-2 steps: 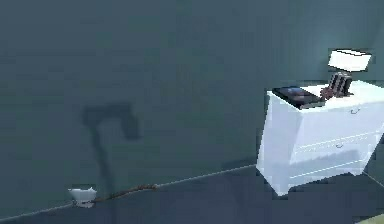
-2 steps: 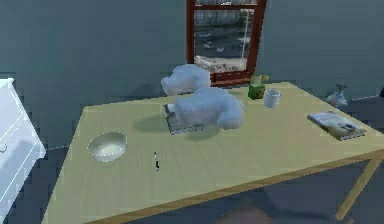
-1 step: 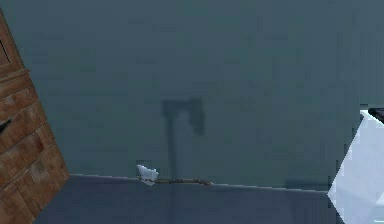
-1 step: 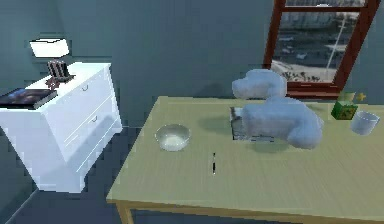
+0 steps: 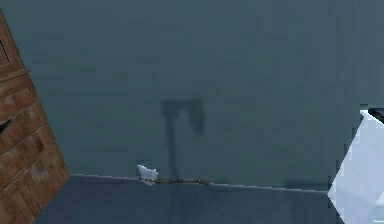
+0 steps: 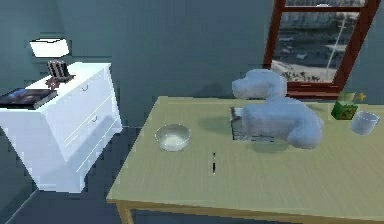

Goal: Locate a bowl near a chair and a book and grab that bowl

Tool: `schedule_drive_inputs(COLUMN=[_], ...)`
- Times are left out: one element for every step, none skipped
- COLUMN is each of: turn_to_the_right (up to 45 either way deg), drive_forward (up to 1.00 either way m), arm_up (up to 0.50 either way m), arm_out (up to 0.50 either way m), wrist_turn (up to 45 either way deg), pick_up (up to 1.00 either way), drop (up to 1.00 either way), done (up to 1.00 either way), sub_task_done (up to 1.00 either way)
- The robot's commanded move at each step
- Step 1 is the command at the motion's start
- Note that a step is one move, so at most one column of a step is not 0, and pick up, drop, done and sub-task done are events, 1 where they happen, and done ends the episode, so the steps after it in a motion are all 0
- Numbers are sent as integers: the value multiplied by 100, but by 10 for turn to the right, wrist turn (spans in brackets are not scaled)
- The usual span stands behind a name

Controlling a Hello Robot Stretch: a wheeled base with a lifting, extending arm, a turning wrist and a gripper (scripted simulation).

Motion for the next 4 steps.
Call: schedule_drive_inputs(turn_to_the_right=[0, 0, 0, 0], drive_forward=[0, 0, 0, 0], arm_up=[36, 0, 0, 0], arm_out=[0, 46, 0, 0], wrist_turn=[0, 0, 450, 450], pick_up=[0, 0, 0, 0], drop=[0, 0, 0, 0], done=[0, 0, 0, 0], sub_task_done=[0, 0, 0, 0])
